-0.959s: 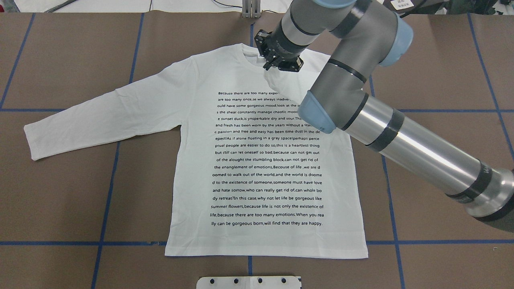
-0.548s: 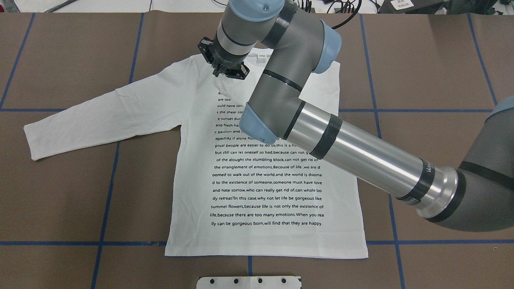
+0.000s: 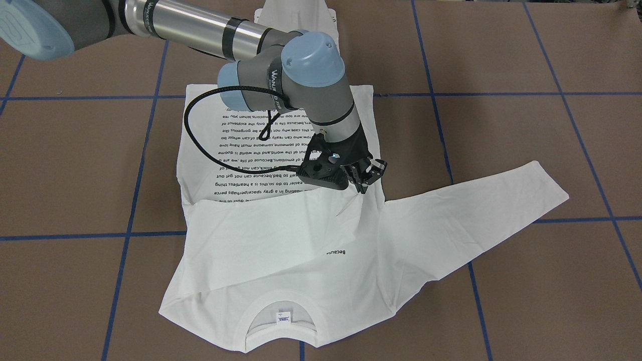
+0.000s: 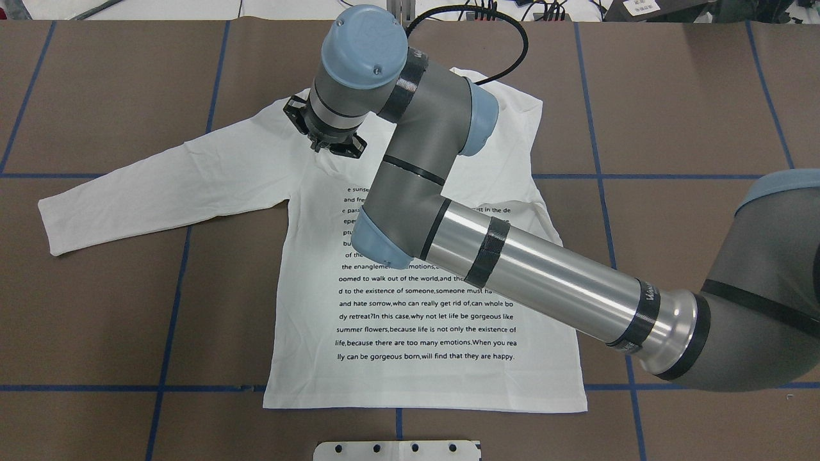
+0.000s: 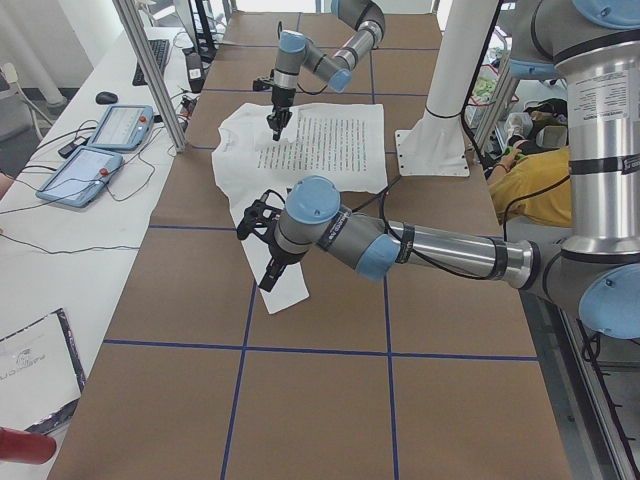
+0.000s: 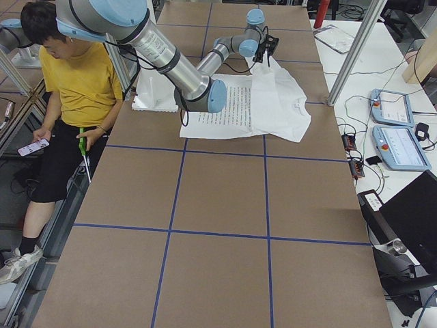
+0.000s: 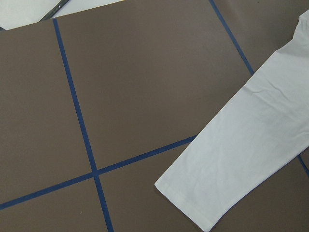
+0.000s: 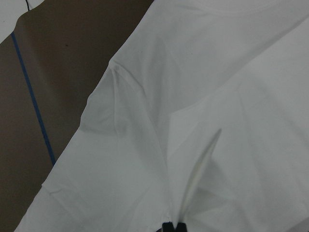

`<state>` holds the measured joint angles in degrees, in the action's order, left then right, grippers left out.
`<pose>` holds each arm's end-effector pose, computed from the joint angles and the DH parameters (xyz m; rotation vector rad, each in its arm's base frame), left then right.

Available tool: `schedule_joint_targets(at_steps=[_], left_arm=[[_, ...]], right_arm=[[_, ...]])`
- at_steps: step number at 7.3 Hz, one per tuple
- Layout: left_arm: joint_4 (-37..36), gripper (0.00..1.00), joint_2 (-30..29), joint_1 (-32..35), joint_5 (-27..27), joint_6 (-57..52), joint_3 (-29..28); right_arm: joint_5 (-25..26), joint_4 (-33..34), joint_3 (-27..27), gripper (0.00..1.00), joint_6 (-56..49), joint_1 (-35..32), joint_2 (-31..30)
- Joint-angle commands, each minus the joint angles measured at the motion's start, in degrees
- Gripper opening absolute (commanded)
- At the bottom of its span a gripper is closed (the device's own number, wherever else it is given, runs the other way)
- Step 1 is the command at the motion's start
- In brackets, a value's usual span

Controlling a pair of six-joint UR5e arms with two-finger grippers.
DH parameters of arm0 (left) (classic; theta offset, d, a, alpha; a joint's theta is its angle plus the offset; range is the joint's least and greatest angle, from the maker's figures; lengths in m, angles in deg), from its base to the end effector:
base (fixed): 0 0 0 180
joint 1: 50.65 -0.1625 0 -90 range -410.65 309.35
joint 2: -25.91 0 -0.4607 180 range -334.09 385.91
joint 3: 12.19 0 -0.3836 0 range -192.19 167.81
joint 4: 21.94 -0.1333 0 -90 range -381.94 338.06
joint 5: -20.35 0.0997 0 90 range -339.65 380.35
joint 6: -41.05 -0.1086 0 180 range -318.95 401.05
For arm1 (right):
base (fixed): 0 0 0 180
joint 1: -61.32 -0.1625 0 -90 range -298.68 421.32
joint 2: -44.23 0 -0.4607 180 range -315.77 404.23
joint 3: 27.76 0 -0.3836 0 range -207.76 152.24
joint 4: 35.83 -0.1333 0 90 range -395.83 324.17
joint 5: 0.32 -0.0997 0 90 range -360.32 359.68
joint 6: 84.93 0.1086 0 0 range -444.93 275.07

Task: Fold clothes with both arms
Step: 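Lay the sleeve on the shirt near the collar and release it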

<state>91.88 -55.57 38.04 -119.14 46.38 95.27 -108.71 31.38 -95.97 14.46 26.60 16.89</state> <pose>-0.0408 -0.4337 0.5639 0.4853 0.8680 0.1825 -0.6307 -0.5575 0.0795 -0.0392 -1.1496 0.5063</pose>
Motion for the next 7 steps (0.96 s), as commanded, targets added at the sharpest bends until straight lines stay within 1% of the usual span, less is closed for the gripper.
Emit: schedule_joint_targets(at_steps=[1, 2, 4, 6, 7], left_arm=[[0.00, 1.00, 0.00, 0.08, 0.00, 0.03, 0.12], [0.00, 1.00, 0.00, 0.09, 0.00, 0.03, 0.12], [-0.09, 1.00, 0.09, 0.08, 0.09, 0.03, 0.12], [-0.09, 1.00, 0.09, 0.09, 0.09, 0.03, 0.12], [-0.09, 1.00, 0.09, 0.00, 0.09, 0.03, 0.12]], right_arm=[[1.42, -1.46, 2.01, 0.00, 0.02, 0.71, 0.79], [2.90, -4.52, 5.16, 0.00, 0.02, 1.59, 2.19], [5.28, -4.64, 5.63, 0.00, 0.02, 3.69, 2.47], [6.08, -4.64, 5.89, 0.00, 0.02, 4.93, 2.29], [6.08, -4.64, 6.50, 0.23, 0.02, 5.11, 2.38]])
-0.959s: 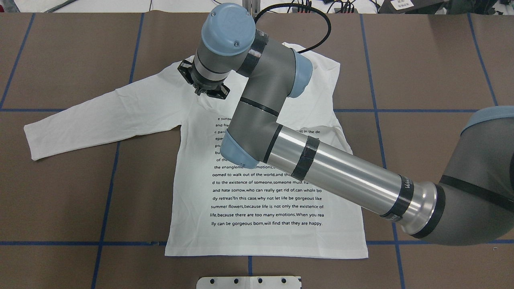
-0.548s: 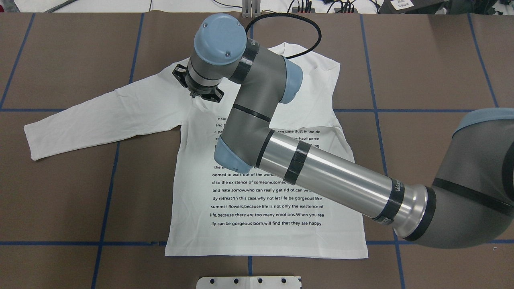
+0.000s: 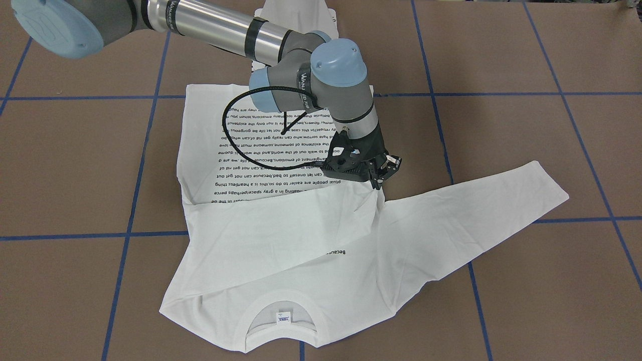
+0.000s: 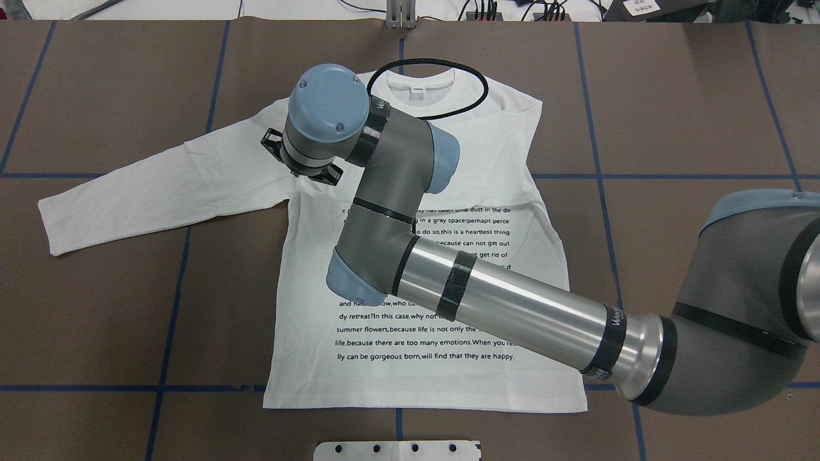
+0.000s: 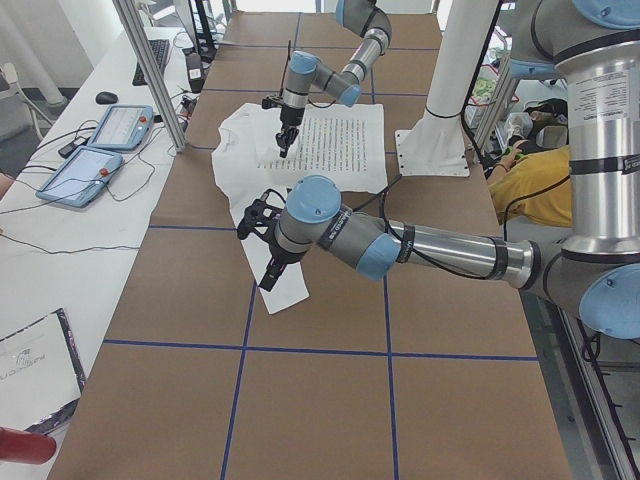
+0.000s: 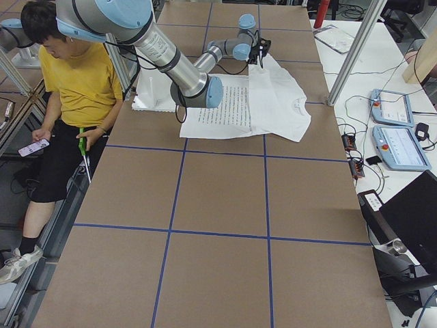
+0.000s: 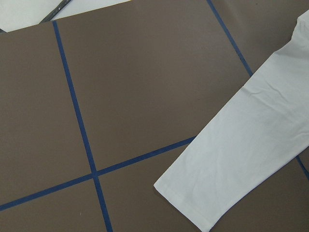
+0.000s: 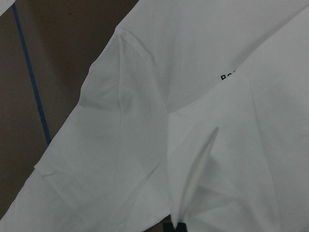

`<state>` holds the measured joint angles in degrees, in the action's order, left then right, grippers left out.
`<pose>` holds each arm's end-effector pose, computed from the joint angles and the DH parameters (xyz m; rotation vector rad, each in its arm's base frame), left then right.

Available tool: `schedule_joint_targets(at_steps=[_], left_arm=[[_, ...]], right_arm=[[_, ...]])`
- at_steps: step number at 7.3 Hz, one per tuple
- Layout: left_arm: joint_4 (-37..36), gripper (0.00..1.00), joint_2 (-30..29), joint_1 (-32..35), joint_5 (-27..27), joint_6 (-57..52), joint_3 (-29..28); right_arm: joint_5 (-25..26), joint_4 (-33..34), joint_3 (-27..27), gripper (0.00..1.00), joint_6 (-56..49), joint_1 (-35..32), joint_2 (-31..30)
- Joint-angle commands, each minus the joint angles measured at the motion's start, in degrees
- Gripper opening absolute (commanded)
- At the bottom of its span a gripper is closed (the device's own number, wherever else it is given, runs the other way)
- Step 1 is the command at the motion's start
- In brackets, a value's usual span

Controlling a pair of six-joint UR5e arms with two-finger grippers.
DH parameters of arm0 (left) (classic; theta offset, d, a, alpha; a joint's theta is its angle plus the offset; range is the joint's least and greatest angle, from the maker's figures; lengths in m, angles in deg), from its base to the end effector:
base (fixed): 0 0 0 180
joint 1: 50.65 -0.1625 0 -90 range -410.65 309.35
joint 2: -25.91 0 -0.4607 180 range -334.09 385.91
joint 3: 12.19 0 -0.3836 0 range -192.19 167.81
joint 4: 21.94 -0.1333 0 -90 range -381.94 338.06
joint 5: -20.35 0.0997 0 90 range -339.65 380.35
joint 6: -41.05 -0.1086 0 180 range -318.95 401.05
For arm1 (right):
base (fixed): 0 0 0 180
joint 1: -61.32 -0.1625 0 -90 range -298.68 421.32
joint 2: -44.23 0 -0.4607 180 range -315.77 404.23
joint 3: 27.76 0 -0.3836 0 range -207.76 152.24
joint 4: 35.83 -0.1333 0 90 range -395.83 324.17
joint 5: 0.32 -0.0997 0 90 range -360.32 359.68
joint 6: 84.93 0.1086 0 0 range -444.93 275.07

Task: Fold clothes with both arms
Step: 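Lay the sleeve on the shirt near the collar and release it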

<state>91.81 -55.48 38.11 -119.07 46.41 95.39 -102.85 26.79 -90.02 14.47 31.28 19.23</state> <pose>-0.0415 -0.4330 0.5637 0.4851 0.8667 0.1802 -0.6907 -0.5262 0.0803 0.0096 -1.1525 0.4883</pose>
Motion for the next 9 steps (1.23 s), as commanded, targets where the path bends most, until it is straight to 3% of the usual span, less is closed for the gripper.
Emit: schedule_joint_targets(at_steps=[1, 2, 4, 5, 7, 8, 9], left_arm=[[-0.02, 1.00, 0.00, -0.07, 0.02, 0.00, 0.00], [-0.46, 1.00, 0.00, -0.07, 0.02, 0.00, -0.09], [0.23, 1.00, -0.17, -2.16, 0.63, 3.66, -2.79], [1.28, 1.00, -1.82, -3.40, 0.64, 5.78, -6.81], [9.77, 1.00, -6.21, -6.38, 0.64, 9.20, -17.79], [14.87, 1.00, -6.67, -8.92, 0.64, 12.45, -22.19], [19.01, 1.00, -7.20, -10.69, 0.64, 16.66, -26.06]], right_arm=[[1.17, -0.13, 0.91, 0.69, 0.00, 0.94, 0.12], [4.66, -0.56, 1.44, 0.99, 0.00, 2.60, 0.99], [5.58, -0.39, 1.27, 1.00, 0.35, 2.88, 2.05], [5.32, 0.30, -0.13, 1.00, 0.79, 2.45, 1.79], [1.30, 12.38, -14.66, 1.00, 0.79, -0.88, -5.46], [-0.82, 14.70, -22.39, 1.00, 0.79, -2.81, -11.51], [-3.45, 14.72, -25.86, 1.00, 0.71, -5.35, -16.09]])
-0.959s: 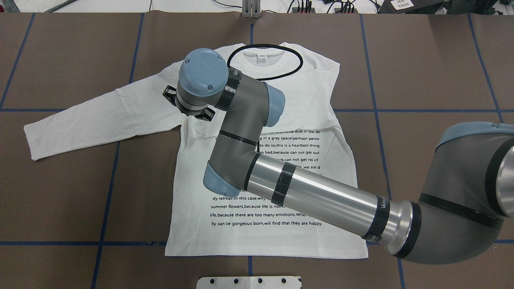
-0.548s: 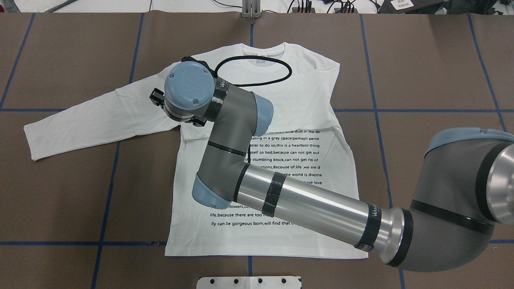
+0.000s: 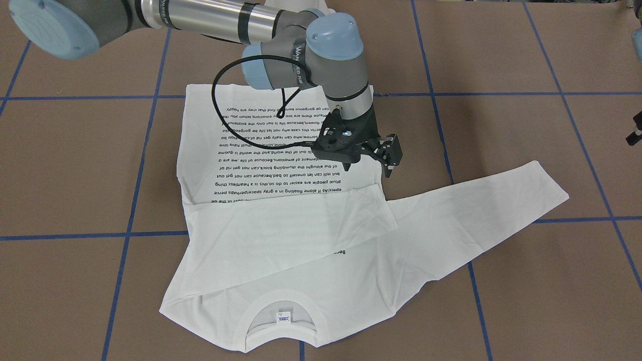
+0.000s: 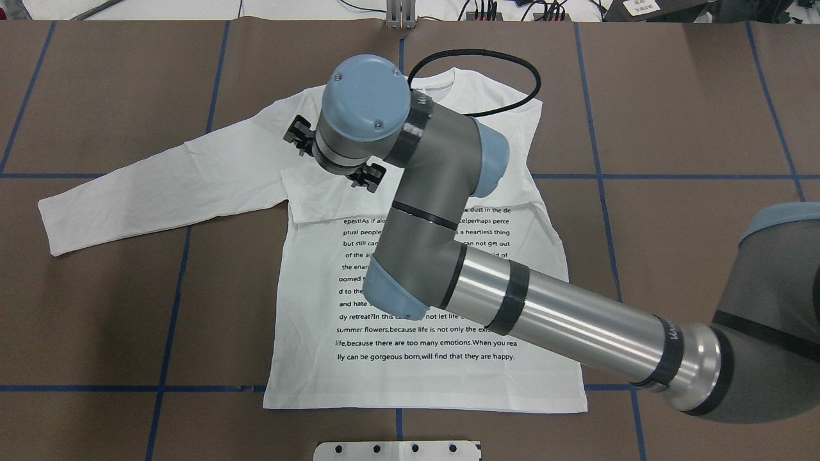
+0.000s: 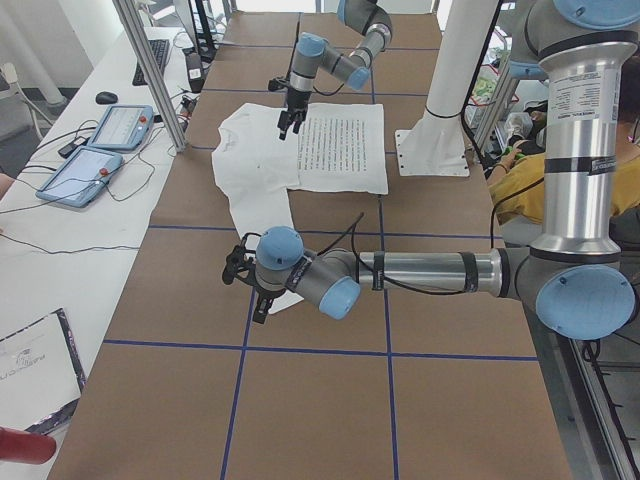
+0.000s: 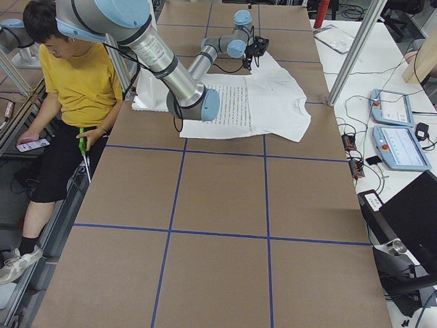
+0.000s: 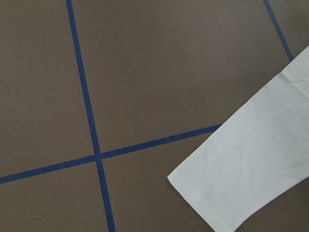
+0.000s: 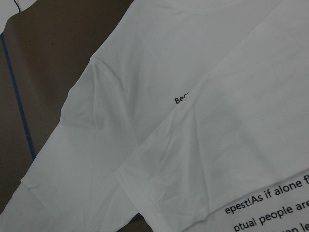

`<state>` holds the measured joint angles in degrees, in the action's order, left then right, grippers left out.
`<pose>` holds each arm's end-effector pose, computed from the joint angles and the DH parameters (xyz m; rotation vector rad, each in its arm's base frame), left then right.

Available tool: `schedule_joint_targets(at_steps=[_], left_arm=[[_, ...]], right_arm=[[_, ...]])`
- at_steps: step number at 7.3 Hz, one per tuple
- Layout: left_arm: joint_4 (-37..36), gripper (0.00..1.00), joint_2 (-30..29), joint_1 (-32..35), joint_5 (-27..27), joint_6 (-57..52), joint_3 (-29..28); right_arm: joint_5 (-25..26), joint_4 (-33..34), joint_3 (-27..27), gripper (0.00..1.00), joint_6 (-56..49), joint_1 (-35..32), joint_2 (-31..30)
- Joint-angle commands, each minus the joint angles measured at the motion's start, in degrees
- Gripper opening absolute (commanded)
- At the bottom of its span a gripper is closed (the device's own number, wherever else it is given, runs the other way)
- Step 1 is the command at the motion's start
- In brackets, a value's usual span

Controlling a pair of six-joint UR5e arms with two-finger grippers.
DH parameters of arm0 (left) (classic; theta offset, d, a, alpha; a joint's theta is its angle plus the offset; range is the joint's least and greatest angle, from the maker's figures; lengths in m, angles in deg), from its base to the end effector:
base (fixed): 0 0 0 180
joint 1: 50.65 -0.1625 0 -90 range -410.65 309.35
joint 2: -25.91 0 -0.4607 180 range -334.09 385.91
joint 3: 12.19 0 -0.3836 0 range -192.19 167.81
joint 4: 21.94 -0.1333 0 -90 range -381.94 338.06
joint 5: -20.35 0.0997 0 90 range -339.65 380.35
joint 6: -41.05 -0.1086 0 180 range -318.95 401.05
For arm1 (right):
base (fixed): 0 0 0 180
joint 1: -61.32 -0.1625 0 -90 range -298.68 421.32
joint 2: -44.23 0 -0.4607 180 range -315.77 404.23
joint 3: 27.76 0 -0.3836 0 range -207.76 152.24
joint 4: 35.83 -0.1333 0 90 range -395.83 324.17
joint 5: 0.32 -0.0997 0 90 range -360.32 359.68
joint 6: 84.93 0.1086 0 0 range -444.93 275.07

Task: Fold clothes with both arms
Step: 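Lay the sleeve on the shirt near the collar and release it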

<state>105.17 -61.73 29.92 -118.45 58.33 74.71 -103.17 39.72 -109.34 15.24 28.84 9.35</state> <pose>0.0286 -0.4872 0.6679 0.3120 0.9249 0.1092 -0.6009 -0.5119 0.1105 0.0070 -1.0966 0.5501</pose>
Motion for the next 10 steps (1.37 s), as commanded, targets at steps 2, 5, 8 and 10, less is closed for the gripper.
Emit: schedule_joint_targets(at_steps=[2, 5, 8, 10], left_arm=[[6.22, 1.00, -4.29, -8.36, 0.27, 12.85, -9.64], [6.22, 0.84, -6.05, -13.84, 3.26, 18.14, -11.04], [7.27, 0.72, -9.39, -13.86, 3.35, 17.71, -15.17], [10.60, 0.70, -10.45, -13.86, 3.44, 17.71, -18.50]], right_arm=[[-4.11, 1.71, -10.68, 1.00, -0.32, -5.31, -11.76], [-3.94, 1.27, -12.02, 1.00, -0.59, -5.40, -13.99], [-3.59, 1.18, -12.20, 1.00, -0.68, -5.40, -15.48], [-3.50, 1.18, -12.20, 1.00, -0.59, -5.31, -15.57]])
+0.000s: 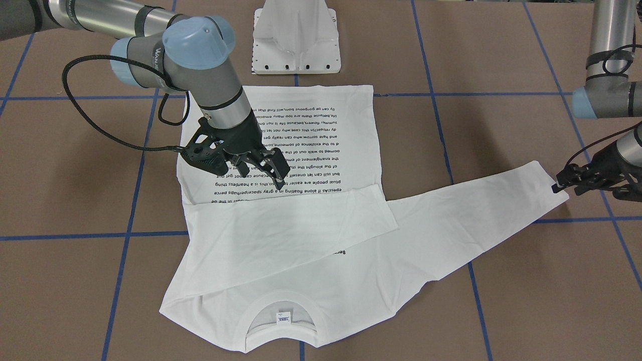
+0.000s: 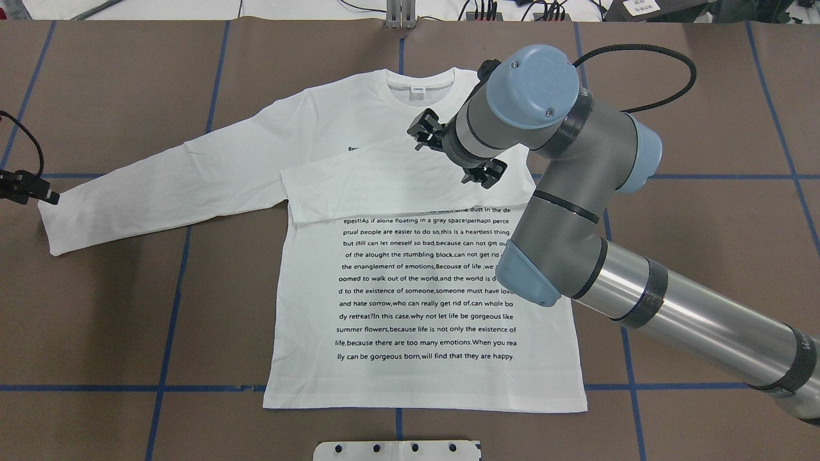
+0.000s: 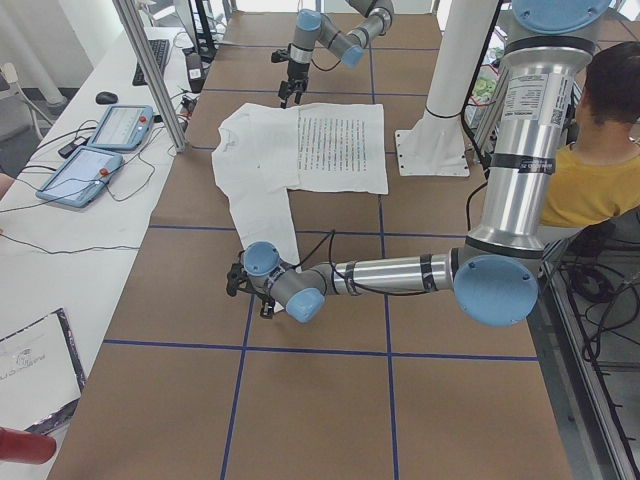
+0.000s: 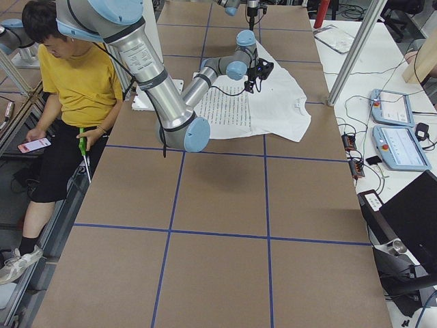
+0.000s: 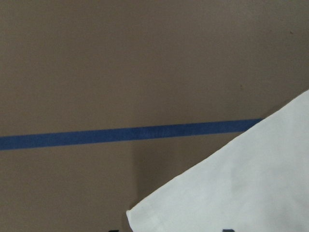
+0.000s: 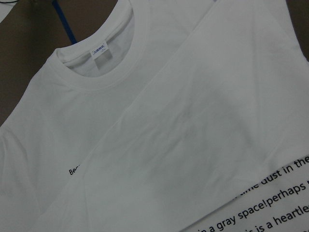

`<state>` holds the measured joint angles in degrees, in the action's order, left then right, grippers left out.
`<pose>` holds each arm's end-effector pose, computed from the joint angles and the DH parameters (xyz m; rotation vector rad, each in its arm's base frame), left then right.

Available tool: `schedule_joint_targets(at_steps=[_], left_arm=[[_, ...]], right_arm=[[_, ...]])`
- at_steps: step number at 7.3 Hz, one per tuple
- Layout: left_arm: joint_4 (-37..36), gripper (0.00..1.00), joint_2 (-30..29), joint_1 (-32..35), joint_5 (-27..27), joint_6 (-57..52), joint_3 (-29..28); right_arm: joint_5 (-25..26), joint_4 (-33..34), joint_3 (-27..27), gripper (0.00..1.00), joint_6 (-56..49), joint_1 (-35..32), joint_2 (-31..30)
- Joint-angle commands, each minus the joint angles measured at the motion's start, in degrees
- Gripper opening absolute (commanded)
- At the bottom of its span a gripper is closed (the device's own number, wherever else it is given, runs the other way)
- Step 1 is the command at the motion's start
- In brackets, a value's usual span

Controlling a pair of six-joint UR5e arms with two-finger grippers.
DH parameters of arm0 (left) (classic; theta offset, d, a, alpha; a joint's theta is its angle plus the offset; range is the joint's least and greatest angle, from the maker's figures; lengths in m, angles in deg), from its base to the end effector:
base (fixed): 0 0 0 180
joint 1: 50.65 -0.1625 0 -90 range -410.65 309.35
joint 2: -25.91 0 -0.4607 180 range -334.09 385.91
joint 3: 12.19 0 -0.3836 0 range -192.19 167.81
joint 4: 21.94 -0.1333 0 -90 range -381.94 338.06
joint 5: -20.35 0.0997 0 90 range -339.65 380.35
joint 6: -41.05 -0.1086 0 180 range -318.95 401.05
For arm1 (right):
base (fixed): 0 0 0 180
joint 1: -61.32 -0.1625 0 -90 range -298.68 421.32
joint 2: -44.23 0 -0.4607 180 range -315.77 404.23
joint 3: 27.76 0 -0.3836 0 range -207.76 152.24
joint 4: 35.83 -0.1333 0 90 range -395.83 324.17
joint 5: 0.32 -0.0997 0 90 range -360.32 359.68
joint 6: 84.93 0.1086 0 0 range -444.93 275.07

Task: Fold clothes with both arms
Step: 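Grasp the other sleeve cuff with the left gripper while the right gripper withdraws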

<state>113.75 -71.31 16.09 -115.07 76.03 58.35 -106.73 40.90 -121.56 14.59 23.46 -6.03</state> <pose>0.1690 -0.5347 0.7095 0.1080 0.9390 0.0422 -0.5010 -0.5194 0.2261 -0.0137 -1.0358 0.6115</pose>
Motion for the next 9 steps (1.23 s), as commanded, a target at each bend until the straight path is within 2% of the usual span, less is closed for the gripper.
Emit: schedule_joint_targets(at_steps=[1, 3, 6, 7, 8, 9], left_arm=[[2.72, 0.70, -1.65, -0.03, 0.50, -0.09, -3.55], [2.82, 0.66, -1.66, -0.90, 2.09, 0.00, -3.92], [2.73, 0.47, -1.57, -0.90, 2.09, 0.09, -4.01], [2.73, 0.31, -1.49, -0.90, 2.09, 0.26, -3.92], [2.56, 0.05, -1.49, -0.90, 2.09, 0.70, -3.83], [2.47, 0.00, -1.40, -0.90, 1.83, 0.88, -3.22]], right_arm=[[0.23, 0.00, 0.11, 1.00, 0.06, 0.16, -0.19], [0.41, 0.00, 0.20, 1.00, -0.03, 0.34, -0.19], [0.41, -0.09, 0.29, 1.00, 0.14, 0.60, -0.10], [0.41, -0.09, 0.38, 1.00, 0.15, 0.60, -0.10], [0.49, -0.09, 0.38, 1.00, 0.15, 0.60, -0.10], [0.49, -0.09, 0.38, 1.00, 0.15, 0.69, -0.10]])
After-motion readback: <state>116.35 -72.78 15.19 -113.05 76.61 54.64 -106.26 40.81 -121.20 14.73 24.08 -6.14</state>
